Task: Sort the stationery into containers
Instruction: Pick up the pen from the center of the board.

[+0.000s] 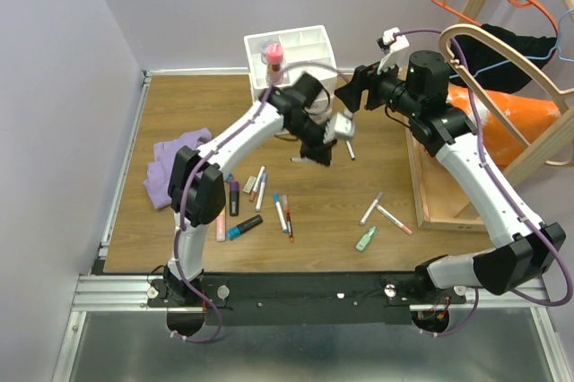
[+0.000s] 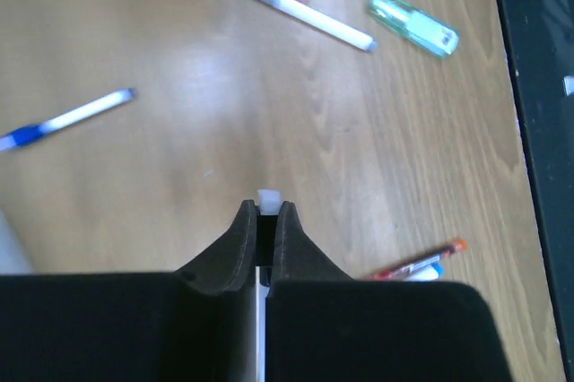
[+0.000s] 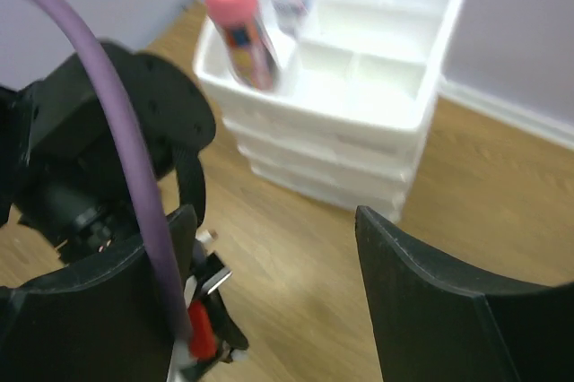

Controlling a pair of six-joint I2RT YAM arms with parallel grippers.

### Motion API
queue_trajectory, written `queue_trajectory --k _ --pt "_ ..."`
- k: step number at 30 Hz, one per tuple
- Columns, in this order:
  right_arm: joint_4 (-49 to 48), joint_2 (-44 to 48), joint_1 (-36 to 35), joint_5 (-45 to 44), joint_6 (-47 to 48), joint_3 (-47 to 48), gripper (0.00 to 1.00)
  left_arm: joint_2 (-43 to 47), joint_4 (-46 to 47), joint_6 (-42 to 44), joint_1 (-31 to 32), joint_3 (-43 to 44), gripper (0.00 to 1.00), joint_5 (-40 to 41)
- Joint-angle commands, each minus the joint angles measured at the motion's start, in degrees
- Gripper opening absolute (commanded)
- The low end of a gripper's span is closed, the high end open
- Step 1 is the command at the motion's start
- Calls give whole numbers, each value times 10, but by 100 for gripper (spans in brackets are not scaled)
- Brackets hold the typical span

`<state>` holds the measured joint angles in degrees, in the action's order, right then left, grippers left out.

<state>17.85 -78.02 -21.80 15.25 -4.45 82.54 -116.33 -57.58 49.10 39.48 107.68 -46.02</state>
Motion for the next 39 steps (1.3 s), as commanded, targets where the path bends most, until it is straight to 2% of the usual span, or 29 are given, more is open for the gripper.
queue_trajectory --k 1,3,4,5,6,7,8,9,10,11,14,19,22,29,39 --pt "-17 4 1 -36 11 3 78 37 -78 -34 -83 183 0 -150" --pt "-19 2 1 -28 9 -7 78 43 17 -165 -123 196 0 -180" --pt "-19 0 1 -26 8 -8 78 48 187 -241 -135 187 0 -194" --pt "-19 -3 1 -24 6 -9 78 65 304 -319 -143 137 0 -204" --pt "-17 -5 1 -22 7 -7 78 73 437 -511 -159 100 0 -199" --pt "-16 -9 1 -21 7 -6 78 78 713 -601 -165 65 0 -189" --pt "-16 -12 1 -21 8 -5 78 61 814 -664 -169 41 0 -168" --pt "-16 -14 1 -19 8 -2 78 39 834 -698 -171 79 0 -160" --pt "-17 -15 1 -19 8 -1 78 14 789 -699 -171 132 0 -158" --pt "-17 -18 1 -19 8 0 78 -32 784 -710 -171 220 0 -155" --pt "-20 -22 1 -21 6 0 78 -67 777 -682 -172 287 0 -135" --pt "-23 -30 1 -23 8 -3 78 -87 803 -671 -172 316 0 -88" --pt "-25 -35 1 -20 4 -10 78 -103 814 -647 -176 324 0 -42" --pt "-26 -53 1 -18 3 -4 78 -177 794 -563 -204 403 0 50" --pt "-26 -87 1 -22 8 10 78 -227 785 -550 -238 395 0 59"
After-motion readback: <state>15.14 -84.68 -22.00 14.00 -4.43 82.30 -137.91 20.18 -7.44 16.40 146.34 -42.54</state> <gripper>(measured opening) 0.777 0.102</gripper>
